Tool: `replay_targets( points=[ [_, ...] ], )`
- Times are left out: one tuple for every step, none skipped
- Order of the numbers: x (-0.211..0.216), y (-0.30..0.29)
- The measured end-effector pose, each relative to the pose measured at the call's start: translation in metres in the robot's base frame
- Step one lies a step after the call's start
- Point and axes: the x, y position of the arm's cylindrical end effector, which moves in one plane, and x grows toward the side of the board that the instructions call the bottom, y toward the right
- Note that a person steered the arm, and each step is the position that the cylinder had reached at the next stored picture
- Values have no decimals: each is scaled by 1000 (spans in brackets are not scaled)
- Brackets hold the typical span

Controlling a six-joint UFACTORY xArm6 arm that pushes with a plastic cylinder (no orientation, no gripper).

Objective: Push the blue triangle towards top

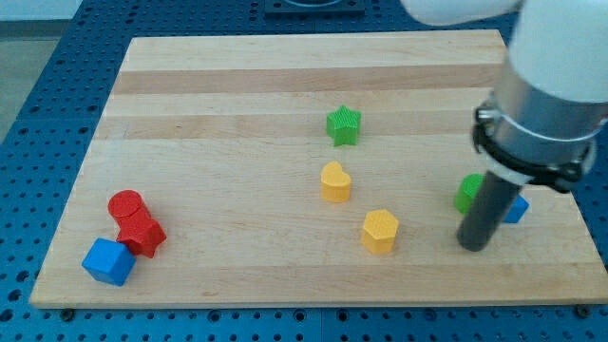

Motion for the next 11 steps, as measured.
replay_targets(
  points=[
    [0,36],
    [-9,43],
    [-20,41],
    [-31,41],
    [-43,31],
    [-54,30],
    [-67,32],
    [-82,32],
    [-96,34],
    [-112,34],
    [-128,34]
  ],
)
